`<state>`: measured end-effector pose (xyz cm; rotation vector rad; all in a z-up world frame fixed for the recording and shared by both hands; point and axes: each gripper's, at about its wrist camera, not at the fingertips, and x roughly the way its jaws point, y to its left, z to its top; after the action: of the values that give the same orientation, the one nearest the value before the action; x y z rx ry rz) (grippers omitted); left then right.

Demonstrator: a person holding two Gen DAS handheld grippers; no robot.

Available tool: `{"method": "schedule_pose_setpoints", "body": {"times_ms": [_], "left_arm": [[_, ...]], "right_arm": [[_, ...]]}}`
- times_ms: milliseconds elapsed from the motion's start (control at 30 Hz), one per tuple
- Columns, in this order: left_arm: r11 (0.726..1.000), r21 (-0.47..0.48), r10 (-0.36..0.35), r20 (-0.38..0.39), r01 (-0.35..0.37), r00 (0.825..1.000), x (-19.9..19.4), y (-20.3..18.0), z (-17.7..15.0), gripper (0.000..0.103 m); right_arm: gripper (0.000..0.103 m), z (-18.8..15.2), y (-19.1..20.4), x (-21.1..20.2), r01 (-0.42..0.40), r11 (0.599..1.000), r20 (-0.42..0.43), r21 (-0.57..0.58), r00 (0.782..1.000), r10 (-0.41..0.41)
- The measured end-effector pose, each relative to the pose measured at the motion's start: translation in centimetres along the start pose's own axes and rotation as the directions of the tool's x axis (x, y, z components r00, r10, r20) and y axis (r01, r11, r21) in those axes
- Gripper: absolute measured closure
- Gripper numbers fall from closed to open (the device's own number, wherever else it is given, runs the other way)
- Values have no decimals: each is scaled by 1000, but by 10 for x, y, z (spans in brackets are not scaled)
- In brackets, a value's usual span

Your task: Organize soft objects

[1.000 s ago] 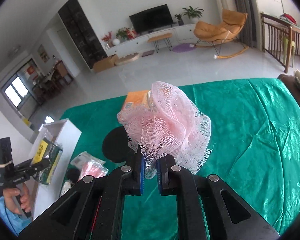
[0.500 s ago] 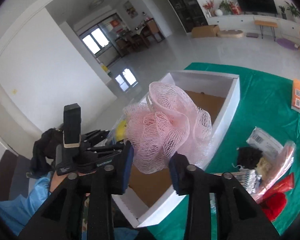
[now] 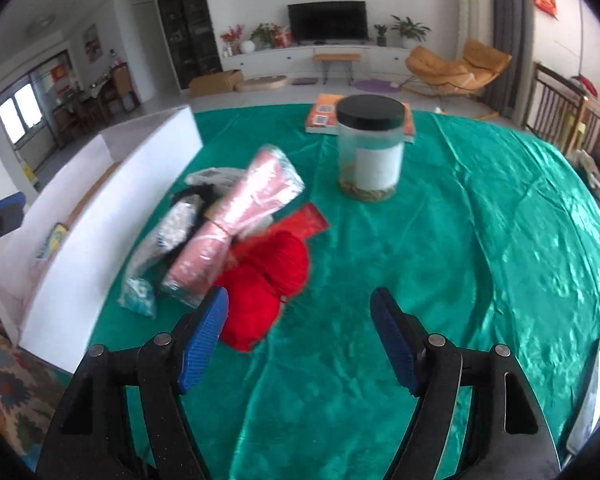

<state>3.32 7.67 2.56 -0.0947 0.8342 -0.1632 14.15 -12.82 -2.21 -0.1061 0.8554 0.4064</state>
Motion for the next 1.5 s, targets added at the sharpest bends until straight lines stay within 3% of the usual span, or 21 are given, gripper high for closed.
{"method": "schedule_pose_setpoints", "body": {"times_ms": [67,133,233,333,433,733,1500], "left_arm": [[999,22,-27,-68,29,997,36,-29,-16,1],[998,54,-25,-114,32,993,65,-49,-30,1],[992,125,19,-141,-1,990,94,-64,-42,1],[989,147,38,-147,-16,988,109,-67,-45,1],[992,123,47,-149,-28,988,122,-63,-43,1],[989,118,106,-119,-92,987,146,-50,-31,0],[990,116,92,-123,-78,988,149,-48,-29,0]], "right_arm": [[26,-22,-39,15,118,990,-40,72,993,-115],[26,-36,-64,24,185,974,-72,128,982,-177],[26,-30,-92,20,225,951,-98,212,973,-209],[26,-24,-98,30,307,934,-77,185,951,-298],[26,-22,-114,44,282,933,-68,223,960,-273],[20,-18,-134,66,312,916,-84,250,950,-301],[17,-18,-136,67,299,920,-83,253,954,-287]]}}
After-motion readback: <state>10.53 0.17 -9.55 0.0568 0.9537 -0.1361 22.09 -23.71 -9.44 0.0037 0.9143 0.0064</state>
